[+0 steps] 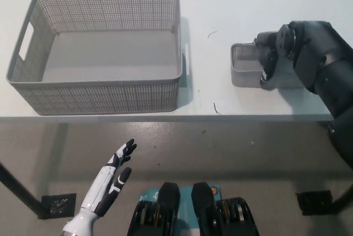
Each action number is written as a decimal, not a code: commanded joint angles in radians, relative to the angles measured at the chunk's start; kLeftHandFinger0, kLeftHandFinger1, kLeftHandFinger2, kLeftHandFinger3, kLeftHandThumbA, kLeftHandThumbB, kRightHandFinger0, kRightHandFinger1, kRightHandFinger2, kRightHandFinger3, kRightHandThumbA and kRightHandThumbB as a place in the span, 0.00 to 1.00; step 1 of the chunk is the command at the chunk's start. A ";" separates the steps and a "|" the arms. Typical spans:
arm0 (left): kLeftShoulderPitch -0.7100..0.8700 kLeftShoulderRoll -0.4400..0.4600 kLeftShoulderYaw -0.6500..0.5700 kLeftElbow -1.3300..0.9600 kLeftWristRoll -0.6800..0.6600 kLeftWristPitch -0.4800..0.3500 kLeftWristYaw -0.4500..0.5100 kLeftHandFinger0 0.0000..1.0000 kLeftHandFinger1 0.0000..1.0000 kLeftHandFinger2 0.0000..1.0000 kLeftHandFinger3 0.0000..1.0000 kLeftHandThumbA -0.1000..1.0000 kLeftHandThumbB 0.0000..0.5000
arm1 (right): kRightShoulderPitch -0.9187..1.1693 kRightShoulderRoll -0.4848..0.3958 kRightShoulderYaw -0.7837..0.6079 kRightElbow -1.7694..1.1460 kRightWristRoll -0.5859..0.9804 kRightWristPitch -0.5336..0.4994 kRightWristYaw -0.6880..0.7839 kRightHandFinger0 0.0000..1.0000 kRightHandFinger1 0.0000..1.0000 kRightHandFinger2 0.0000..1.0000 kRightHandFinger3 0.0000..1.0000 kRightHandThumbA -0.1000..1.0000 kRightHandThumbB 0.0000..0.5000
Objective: Use the right hand to pick up a small rectangular container and put it into a bigger container on the left side
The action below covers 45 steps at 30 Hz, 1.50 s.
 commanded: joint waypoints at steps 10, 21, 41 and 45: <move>-0.036 0.027 0.007 -0.026 0.011 -0.037 -0.002 1.00 1.00 1.00 1.00 1.00 0.48 | -0.099 -0.059 -0.107 -0.045 0.042 -0.166 -0.523 0.01 0.31 0.67 0.64 0.00 0.41; -0.041 0.024 0.000 -0.015 0.026 -0.040 0.009 1.00 1.00 1.00 1.00 1.00 0.45 | -0.291 -0.046 -0.145 -0.108 0.014 -0.235 -0.563 0.01 0.53 0.91 0.95 0.00 0.33; -0.019 0.020 -0.009 -0.032 0.004 -0.033 -0.022 1.00 1.00 1.00 1.00 1.00 0.48 | -0.395 0.226 -0.096 -0.090 -0.037 -0.254 -0.597 0.00 0.35 0.74 0.56 0.00 0.40; -0.017 0.021 -0.014 -0.035 -0.006 -0.020 -0.040 1.00 1.00 1.00 1.00 1.00 0.47 | -0.375 0.285 -0.096 -0.062 -0.031 -0.244 -0.603 0.00 0.45 0.87 0.78 0.00 0.45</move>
